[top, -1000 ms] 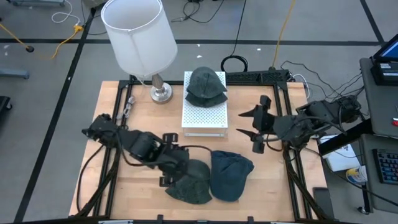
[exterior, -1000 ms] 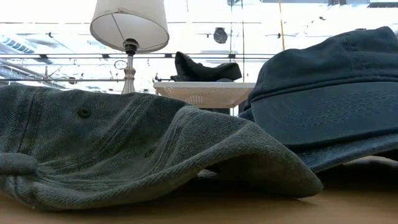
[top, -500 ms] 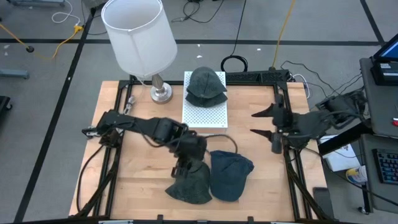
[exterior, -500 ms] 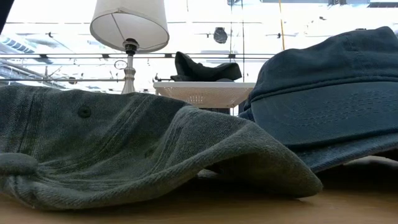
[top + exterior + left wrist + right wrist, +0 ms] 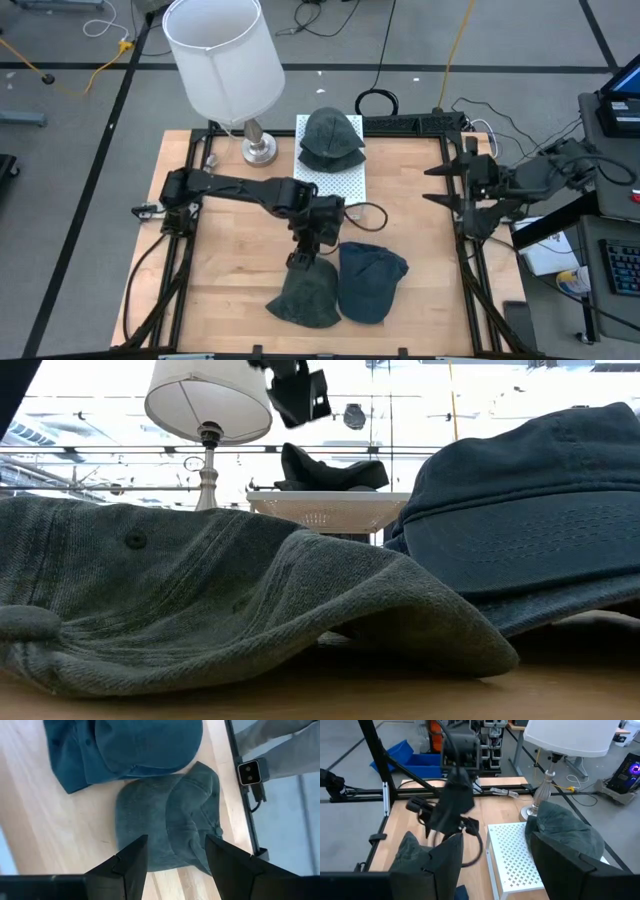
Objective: Pick & Place hat
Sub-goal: Stack the black cap on top of the other black caps on the shelf
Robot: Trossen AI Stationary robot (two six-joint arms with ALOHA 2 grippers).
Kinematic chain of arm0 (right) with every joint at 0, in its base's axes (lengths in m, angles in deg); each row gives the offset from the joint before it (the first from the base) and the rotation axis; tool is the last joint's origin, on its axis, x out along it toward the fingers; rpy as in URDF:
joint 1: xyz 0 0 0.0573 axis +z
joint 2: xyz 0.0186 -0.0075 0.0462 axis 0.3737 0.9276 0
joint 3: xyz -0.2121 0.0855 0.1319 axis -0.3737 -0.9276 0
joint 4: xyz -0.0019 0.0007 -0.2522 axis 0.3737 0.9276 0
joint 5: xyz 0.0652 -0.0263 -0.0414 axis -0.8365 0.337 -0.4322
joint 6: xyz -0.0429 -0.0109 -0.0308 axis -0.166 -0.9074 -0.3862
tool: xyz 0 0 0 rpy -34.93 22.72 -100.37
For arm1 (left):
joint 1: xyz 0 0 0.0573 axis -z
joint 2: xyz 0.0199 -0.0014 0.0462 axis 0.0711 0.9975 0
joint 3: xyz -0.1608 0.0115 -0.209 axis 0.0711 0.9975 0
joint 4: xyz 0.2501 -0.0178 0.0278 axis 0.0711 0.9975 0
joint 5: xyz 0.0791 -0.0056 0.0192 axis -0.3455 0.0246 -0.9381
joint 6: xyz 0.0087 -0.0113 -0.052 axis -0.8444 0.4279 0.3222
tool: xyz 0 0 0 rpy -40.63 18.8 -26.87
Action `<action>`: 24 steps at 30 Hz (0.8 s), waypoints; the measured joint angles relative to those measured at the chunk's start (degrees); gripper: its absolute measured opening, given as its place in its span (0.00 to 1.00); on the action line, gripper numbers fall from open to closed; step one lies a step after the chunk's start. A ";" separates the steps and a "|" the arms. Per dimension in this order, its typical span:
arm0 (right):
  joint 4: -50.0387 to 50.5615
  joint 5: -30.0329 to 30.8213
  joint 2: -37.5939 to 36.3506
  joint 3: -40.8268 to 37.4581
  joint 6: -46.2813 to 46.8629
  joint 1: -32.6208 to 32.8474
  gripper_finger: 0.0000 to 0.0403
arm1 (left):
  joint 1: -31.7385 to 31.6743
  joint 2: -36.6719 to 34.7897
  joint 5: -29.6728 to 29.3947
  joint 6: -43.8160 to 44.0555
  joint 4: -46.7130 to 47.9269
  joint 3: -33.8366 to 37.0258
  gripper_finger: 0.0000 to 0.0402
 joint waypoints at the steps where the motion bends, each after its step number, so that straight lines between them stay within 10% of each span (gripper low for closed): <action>1: 0.01 0.00 -0.23 0.00 -0.06 0.00 0.56 | -0.72 0.00 0.81 -0.48 -0.96 1.12 0.50; 24: 1.54 0.00 -1.06 0.00 -0.82 0.00 0.56 | -5.30 -0.04 3.49 -5.09 -17.24 20.70 0.50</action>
